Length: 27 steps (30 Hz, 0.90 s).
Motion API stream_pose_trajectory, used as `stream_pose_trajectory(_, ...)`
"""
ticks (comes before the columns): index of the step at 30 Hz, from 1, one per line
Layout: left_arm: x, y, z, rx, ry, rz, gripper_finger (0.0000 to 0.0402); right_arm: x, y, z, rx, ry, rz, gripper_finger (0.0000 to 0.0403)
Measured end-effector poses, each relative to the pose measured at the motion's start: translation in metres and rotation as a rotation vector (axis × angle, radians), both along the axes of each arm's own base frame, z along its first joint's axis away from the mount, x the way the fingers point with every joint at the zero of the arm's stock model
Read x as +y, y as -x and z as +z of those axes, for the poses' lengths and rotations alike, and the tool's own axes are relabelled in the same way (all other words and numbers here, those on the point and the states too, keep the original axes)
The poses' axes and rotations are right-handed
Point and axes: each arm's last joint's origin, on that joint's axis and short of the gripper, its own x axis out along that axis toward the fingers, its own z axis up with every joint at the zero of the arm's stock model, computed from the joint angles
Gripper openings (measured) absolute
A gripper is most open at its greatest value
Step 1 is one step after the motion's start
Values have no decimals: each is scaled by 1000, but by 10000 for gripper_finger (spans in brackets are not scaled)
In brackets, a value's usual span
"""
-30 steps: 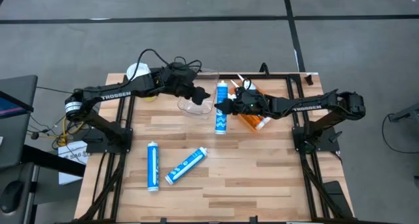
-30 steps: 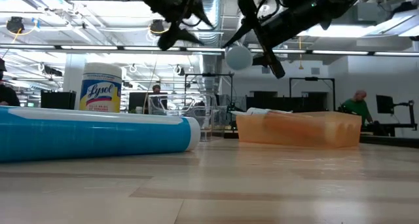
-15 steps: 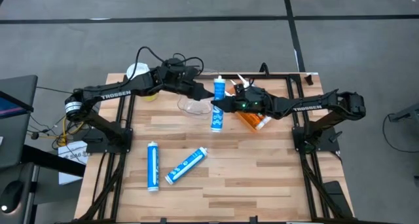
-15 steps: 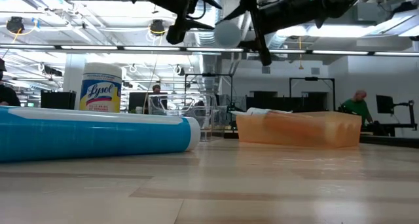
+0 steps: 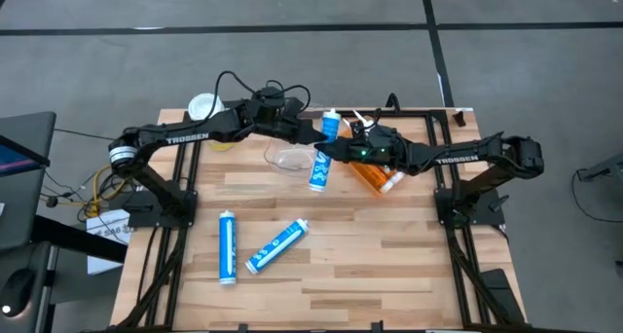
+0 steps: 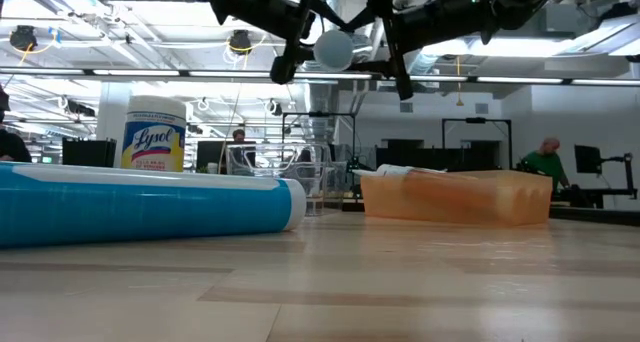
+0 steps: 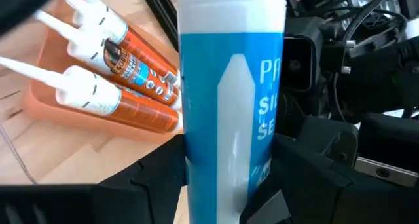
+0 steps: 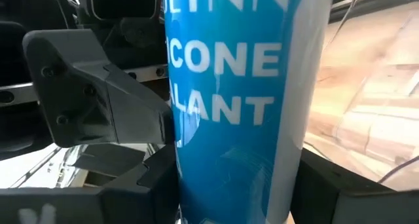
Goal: Pick & place silicon tubes, Sealant and Lysol wipes
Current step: Put the right blue sealant into the left transparent bin
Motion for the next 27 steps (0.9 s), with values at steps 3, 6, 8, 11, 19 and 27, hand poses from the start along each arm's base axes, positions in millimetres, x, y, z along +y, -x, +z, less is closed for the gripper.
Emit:
stream_pose_trajectory(3, -1, 0, 0, 1, 4, -1, 213, 1, 0, -1, 7, -1, 5, 201)
stream_pose_trajectory(6, -4, -1, -1, 5, 11, -11, 213, 1, 0, -2, 21, -3, 15, 201)
stream_pose_trajectory(8, -7, -2, 0, 6, 18, -11, 213, 0, 1, -2, 23, -5, 21, 201)
stream_pose_trajectory(11, -11, -4, -1, 8, 25, -15, 213, 0, 1, -4, 44, -11, 42, 201)
stream_pose_trajectory(19, -11, -5, 1, -25, 23, -25, 213, 1, 1, -3, 49, -10, 64, 201)
stream_pose_trajectory(27, -12, -5, 0, -19, 31, -43, 213, 2, 0, -4, 53, -4, 75, 199)
